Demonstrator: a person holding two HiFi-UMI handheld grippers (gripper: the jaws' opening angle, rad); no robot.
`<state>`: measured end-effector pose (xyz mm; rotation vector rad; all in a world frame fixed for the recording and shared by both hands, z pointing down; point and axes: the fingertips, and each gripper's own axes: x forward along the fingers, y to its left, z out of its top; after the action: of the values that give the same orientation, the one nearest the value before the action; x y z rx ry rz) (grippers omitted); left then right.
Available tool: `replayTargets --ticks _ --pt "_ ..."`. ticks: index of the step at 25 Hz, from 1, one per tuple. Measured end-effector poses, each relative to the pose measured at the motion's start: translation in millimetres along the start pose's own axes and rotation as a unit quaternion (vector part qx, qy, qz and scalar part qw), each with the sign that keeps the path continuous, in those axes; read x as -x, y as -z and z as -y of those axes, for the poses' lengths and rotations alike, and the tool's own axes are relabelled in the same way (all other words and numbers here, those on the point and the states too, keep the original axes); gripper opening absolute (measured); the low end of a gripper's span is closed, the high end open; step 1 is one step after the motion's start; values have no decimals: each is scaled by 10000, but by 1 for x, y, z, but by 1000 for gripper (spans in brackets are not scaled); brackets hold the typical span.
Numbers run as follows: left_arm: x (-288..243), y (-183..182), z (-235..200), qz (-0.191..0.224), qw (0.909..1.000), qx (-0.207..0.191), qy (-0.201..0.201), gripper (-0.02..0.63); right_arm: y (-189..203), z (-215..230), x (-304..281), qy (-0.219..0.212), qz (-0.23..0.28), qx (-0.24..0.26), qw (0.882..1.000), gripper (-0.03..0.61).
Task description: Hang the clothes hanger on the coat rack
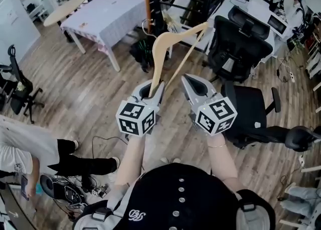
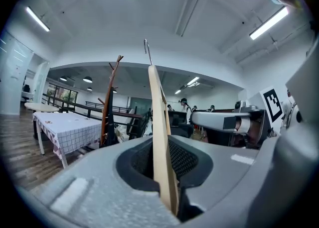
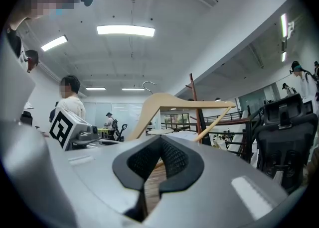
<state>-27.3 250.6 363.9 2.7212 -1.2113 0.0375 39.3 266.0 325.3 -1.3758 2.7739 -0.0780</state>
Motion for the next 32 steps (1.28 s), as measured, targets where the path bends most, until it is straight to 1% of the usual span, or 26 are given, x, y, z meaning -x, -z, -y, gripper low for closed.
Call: replayTargets --ticks 3,6,8,13,22,27,29,32 --pt "2 0 -6 -5 10000 -16 -27 40 2 -5 -4 -78 -9 58 10000 -6" --pt "5 1 -13 19 10000 66 -8 40 3 -12 -10 -238 -2 66 9997 -5" --pt "7 2 -18 -2 9999 105 -20 40 6 -11 -14 -197 -28 37 9998 -5" --pt "10 5 -31 -93 10000 30 -17 40 10 -6 -24 6 18 -114 9999 -5" --pt "7 4 -56 -119 9999 -34 106 40 12 -16 -47 52 102 -128 9999 -5" --pt "-7 2 -72 -107 9999 -17 89 40 9 -4 -60 81 183 -147 9997 -5" --pt "-17 4 -80 -201 9998 -46 36 40 10 6 -68 93 202 -158 9996 -5" --pt "-37 5 -91 -351 9992 -203 -17 40 11 22 -82 70 226 -157 9996 -5"
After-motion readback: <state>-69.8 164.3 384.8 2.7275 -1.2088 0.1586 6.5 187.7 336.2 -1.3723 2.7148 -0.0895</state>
